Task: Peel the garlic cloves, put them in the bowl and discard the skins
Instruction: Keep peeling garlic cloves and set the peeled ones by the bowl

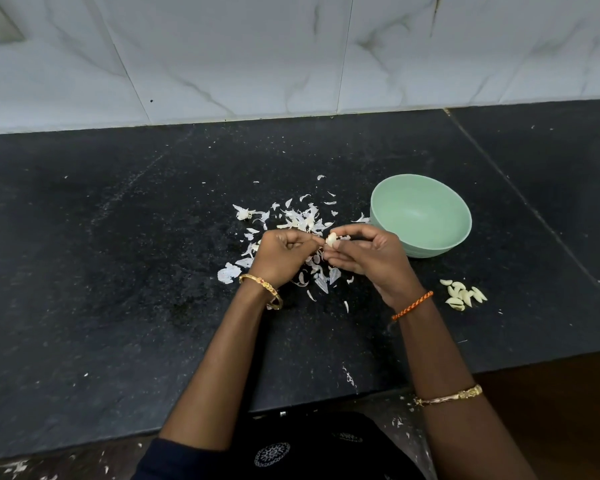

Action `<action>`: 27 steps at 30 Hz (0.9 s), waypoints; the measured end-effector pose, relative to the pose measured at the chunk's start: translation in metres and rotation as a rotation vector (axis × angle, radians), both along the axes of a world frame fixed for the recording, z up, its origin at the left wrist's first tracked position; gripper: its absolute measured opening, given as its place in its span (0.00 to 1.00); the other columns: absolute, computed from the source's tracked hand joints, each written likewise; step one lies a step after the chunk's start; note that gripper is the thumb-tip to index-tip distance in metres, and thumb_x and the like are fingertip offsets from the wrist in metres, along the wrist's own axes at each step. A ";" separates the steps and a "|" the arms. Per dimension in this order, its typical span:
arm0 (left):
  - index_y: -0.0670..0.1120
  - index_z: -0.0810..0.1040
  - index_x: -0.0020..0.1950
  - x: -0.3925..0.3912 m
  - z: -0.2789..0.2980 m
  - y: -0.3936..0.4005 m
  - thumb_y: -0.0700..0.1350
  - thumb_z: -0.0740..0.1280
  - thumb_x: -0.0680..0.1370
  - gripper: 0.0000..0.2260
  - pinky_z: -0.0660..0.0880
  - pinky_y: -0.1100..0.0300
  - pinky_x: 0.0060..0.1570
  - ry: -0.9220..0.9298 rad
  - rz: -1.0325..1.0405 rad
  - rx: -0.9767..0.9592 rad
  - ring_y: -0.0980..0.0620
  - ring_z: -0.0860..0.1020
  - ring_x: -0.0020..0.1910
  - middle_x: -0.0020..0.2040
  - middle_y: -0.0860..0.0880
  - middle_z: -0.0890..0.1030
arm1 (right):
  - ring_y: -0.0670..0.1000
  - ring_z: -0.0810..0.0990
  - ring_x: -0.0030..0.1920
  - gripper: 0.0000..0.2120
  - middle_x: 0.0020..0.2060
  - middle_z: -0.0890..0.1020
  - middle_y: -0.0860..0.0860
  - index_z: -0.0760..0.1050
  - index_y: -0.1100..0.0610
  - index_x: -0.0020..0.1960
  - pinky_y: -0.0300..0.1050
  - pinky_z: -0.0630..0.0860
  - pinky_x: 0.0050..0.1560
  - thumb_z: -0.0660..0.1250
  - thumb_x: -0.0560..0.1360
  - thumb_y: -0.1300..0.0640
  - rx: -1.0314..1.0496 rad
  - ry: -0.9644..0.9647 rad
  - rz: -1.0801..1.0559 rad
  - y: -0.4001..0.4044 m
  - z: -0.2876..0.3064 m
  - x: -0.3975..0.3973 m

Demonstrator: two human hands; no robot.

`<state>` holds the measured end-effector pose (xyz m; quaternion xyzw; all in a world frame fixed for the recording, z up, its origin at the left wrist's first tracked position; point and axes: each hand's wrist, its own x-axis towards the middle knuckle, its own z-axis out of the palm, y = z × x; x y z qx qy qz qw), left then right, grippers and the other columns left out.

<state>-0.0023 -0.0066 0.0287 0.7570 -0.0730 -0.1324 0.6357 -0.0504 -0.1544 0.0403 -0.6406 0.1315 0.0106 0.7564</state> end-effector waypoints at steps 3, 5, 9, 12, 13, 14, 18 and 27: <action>0.37 0.82 0.49 -0.001 0.006 0.005 0.38 0.65 0.78 0.07 0.67 0.74 0.29 0.085 -0.045 -0.029 0.65 0.70 0.20 0.23 0.59 0.75 | 0.54 0.86 0.39 0.07 0.38 0.85 0.59 0.79 0.61 0.50 0.41 0.82 0.40 0.69 0.73 0.68 -0.025 0.002 0.002 -0.001 0.000 0.003; 0.40 0.83 0.45 0.001 0.007 0.005 0.41 0.70 0.75 0.04 0.70 0.73 0.36 0.089 -0.037 -0.068 0.62 0.76 0.29 0.30 0.52 0.81 | 0.54 0.86 0.38 0.07 0.38 0.85 0.59 0.79 0.61 0.50 0.41 0.81 0.39 0.70 0.73 0.67 -0.054 -0.001 0.013 -0.001 0.001 0.004; 0.41 0.83 0.42 0.006 0.004 0.006 0.39 0.73 0.73 0.01 0.74 0.72 0.38 0.032 -0.026 -0.044 0.63 0.79 0.32 0.32 0.55 0.82 | 0.53 0.85 0.37 0.07 0.37 0.85 0.59 0.80 0.61 0.50 0.40 0.82 0.38 0.71 0.72 0.65 -0.101 0.002 0.032 0.003 0.003 0.007; 0.35 0.82 0.48 0.006 0.006 0.009 0.36 0.70 0.74 0.05 0.69 0.76 0.31 -0.009 -0.053 -0.003 0.66 0.74 0.25 0.29 0.56 0.80 | 0.51 0.85 0.36 0.07 0.36 0.85 0.57 0.80 0.61 0.51 0.39 0.81 0.37 0.71 0.73 0.66 -0.158 0.014 0.044 0.003 0.003 0.008; 0.37 0.82 0.46 0.005 0.008 0.009 0.37 0.70 0.75 0.04 0.69 0.74 0.33 -0.030 -0.067 0.027 0.65 0.74 0.26 0.30 0.52 0.81 | 0.50 0.85 0.35 0.07 0.36 0.85 0.57 0.80 0.61 0.50 0.39 0.81 0.36 0.71 0.73 0.67 -0.174 0.018 0.048 0.004 0.003 0.009; 0.40 0.83 0.43 0.006 0.007 0.010 0.38 0.71 0.75 0.02 0.70 0.72 0.35 -0.052 -0.077 0.061 0.61 0.75 0.29 0.33 0.46 0.82 | 0.50 0.85 0.34 0.07 0.35 0.85 0.56 0.80 0.60 0.50 0.39 0.81 0.36 0.70 0.73 0.67 -0.189 0.019 0.049 0.004 0.003 0.009; 0.46 0.82 0.39 0.015 0.005 0.011 0.42 0.71 0.75 0.04 0.69 0.69 0.32 -0.087 -0.118 0.177 0.49 0.71 0.34 0.35 0.36 0.77 | 0.49 0.84 0.34 0.07 0.34 0.85 0.54 0.80 0.61 0.51 0.38 0.81 0.37 0.69 0.74 0.68 -0.183 0.032 0.049 0.004 0.004 0.010; 0.47 0.67 0.31 0.019 0.005 0.001 0.41 0.57 0.80 0.17 0.58 0.61 0.26 0.051 -0.055 0.111 0.58 0.60 0.23 0.27 0.52 0.65 | 0.48 0.83 0.37 0.09 0.37 0.84 0.55 0.80 0.60 0.52 0.39 0.81 0.39 0.63 0.77 0.68 0.189 0.087 0.082 -0.006 0.009 0.007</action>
